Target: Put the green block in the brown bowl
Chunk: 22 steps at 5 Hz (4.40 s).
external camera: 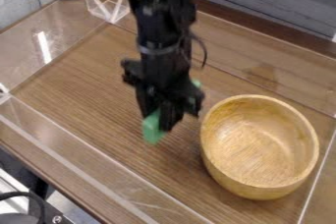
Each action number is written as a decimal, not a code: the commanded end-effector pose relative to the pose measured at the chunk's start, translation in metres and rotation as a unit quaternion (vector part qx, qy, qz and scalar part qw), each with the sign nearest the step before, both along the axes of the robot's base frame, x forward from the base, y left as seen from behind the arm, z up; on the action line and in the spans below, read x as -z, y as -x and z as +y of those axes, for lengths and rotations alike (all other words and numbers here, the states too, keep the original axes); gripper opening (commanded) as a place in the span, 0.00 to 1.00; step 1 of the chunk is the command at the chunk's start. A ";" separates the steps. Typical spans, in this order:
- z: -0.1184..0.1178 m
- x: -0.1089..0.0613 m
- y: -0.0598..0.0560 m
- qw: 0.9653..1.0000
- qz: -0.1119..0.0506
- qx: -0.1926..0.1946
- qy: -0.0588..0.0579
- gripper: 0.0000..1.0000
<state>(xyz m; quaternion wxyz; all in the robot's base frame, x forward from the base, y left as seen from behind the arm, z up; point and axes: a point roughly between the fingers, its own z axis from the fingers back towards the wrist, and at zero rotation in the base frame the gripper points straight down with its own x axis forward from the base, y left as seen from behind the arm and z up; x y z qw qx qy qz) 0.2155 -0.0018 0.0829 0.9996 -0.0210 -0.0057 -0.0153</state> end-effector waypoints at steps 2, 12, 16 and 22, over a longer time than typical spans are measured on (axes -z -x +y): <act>0.015 -0.040 -0.025 0.998 -0.057 -0.004 -0.009 0.00; -0.008 -0.014 -0.023 0.994 -0.091 0.053 -0.006 0.00; -0.103 -0.003 -0.011 0.992 -0.095 0.082 0.006 0.00; -0.118 0.007 -0.008 0.994 -0.088 0.067 0.021 0.00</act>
